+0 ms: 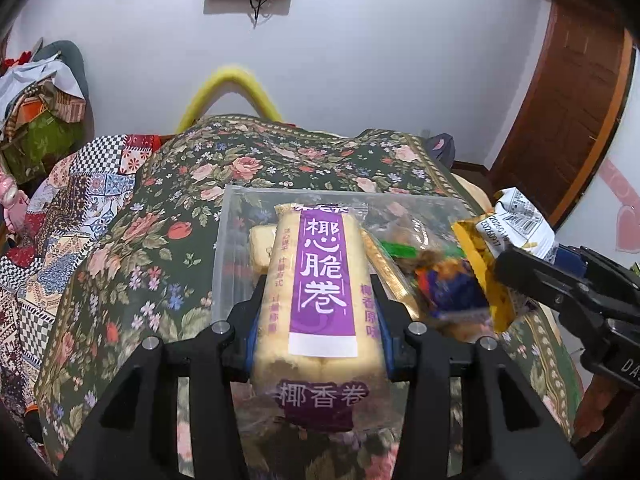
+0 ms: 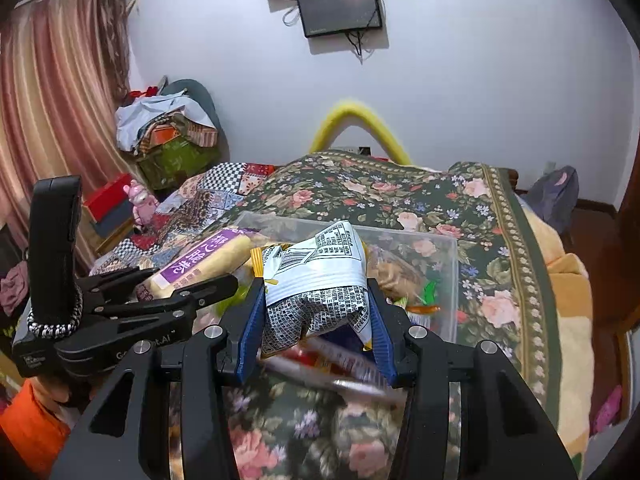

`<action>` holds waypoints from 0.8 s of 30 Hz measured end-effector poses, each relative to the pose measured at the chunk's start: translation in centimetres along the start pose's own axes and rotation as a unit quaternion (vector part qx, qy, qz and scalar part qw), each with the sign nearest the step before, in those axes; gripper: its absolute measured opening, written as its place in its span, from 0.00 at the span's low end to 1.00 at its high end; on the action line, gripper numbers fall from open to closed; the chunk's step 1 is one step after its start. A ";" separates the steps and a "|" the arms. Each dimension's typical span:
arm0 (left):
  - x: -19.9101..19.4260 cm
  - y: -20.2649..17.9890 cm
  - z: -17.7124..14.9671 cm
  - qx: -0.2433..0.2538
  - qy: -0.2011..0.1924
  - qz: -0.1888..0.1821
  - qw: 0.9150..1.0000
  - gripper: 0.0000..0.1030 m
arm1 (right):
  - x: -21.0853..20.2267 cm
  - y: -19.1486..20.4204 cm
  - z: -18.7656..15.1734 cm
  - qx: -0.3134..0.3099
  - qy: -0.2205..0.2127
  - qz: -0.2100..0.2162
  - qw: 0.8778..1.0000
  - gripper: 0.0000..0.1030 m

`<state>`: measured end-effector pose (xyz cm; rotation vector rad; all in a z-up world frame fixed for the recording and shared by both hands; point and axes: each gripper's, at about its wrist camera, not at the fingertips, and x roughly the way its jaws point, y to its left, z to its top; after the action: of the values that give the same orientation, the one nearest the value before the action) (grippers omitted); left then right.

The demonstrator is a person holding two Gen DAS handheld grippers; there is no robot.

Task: Organize snacks
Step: 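Lower the wafer roll and silver snack bag into the clear box, open both tools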

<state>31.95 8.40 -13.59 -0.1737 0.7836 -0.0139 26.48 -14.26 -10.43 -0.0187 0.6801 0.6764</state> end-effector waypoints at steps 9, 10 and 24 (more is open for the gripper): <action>3.4 0.1 1.5 0.006 0.007 0.017 1.000 0.42 | 3.8 -1.5 1.2 0.024 0.039 -0.009 0.999 0.43; 3.7 0.1 1.6 0.007 0.009 0.017 1.000 0.42 | 4.3 -1.5 1.1 0.024 0.046 -0.011 0.999 0.43; 1.2 0.4 0.6 0.007 0.015 0.005 1.000 0.43 | 4.0 -0.9 0.5 0.002 0.065 -0.029 0.997 0.57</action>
<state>33.22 8.75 -14.08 -0.1566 0.8137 -0.0129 29.60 -12.55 -12.51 -0.0783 0.8029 0.6214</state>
